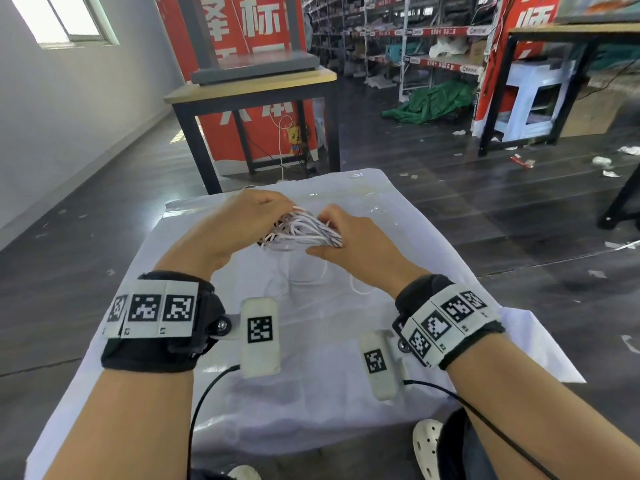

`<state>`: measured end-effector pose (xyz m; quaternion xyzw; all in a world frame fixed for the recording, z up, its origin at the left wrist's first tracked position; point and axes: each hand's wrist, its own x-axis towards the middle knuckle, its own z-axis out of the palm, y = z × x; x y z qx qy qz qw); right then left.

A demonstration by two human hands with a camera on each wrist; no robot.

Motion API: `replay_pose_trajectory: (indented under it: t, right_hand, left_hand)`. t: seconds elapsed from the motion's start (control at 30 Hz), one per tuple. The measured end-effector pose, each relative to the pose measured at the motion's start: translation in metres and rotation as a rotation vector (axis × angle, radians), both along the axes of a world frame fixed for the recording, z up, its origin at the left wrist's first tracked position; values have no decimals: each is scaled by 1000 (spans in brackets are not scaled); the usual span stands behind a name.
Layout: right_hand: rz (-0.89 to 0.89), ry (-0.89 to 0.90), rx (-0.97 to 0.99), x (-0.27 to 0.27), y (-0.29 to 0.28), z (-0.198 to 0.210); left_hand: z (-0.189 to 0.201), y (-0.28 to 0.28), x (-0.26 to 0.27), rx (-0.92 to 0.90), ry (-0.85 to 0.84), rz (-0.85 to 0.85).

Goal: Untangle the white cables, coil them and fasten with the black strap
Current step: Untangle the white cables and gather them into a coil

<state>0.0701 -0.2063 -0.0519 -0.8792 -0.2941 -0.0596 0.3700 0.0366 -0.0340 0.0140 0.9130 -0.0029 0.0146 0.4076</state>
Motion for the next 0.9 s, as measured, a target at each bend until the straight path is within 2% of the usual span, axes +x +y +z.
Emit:
replay_pose_trajectory:
  t: [0.1, 0.23, 0.33, 0.4, 0.47, 0.53, 0.6, 0.7, 0.77, 0.83, 0.9]
  right_hand:
    - [12, 4, 46, -1, 2, 0]
    - [49, 69, 72, -3, 4, -2]
    - [12, 109, 142, -1, 4, 0]
    - [-43, 232, 320, 0, 2, 3]
    - [-85, 318, 508, 2, -1, 5]
    - [-85, 394, 684, 4, -3, 8]
    - [-57, 501, 863, 5, -3, 10]
    - [-9, 610, 1039, 7, -3, 10]
    - [-3, 638, 1103, 10, -5, 8]
    - [-45, 631, 1131, 14, -8, 7]
    - [-88, 617, 1194, 17, -11, 8]
  left_hand:
    - [1, -1, -3, -23, 17, -55]
    - [-3, -4, -2, -202, 55, -79]
    - [-3, -10, 0, -455, -31, 0]
    - [-4, -8, 5, -710, -122, 65]
    - [-9, -3, 10, -819, -157, 122]
    - [-18, -2, 14, -666, -143, 138]
    - [-27, -6, 15, -449, -89, 42]
    - [-38, -17, 15, -321, 27, -154]
    - [-40, -22, 15, -245, 27, -184]
    - [-42, -24, 14, -281, 27, -158]
    - [-42, -23, 14, -411, 51, -122]
